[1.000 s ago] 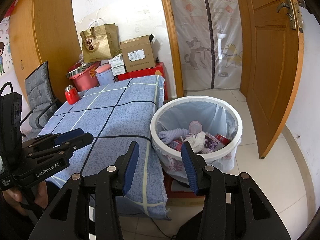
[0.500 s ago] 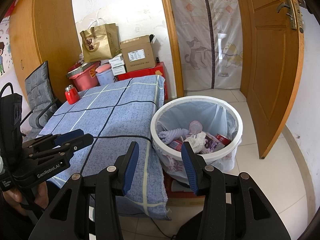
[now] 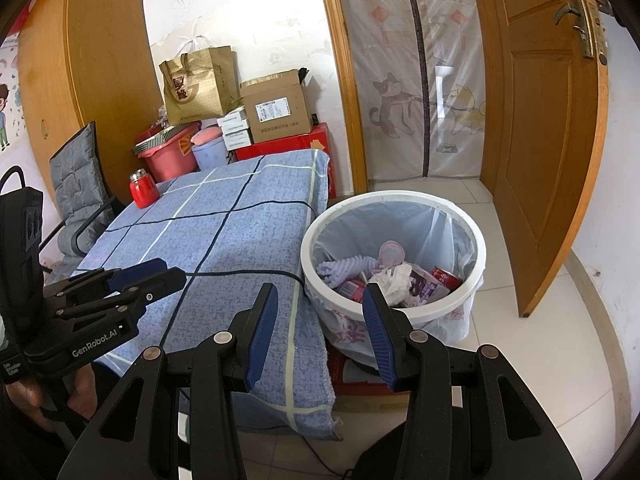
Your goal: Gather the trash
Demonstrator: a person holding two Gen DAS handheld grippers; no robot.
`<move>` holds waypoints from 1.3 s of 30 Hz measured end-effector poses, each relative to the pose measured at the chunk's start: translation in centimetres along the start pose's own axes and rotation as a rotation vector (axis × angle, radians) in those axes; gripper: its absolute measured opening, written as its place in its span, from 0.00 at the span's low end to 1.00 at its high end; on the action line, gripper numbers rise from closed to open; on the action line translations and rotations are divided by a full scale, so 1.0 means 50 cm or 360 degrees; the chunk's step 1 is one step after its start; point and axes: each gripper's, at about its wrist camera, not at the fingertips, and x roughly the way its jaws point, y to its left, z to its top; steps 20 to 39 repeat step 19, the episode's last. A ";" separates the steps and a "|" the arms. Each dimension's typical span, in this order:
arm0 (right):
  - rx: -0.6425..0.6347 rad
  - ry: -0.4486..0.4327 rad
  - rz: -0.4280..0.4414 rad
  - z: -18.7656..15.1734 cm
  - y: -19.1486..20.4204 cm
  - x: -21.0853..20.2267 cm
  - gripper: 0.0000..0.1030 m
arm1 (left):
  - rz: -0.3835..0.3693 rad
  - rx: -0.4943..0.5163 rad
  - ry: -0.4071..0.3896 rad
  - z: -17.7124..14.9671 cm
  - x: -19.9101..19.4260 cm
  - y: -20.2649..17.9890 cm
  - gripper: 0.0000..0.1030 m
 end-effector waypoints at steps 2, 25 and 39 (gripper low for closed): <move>0.0000 0.0000 0.0000 0.000 0.001 0.001 0.44 | 0.0014 0.0006 -0.0001 0.000 0.000 -0.002 0.32; 0.0003 0.0010 0.0003 -0.005 0.001 0.007 0.44 | 0.0001 -0.0004 0.0009 -0.004 0.011 -0.006 0.32; 0.0003 0.0010 0.0003 -0.005 0.001 0.007 0.44 | 0.0001 -0.0004 0.0009 -0.004 0.011 -0.006 0.32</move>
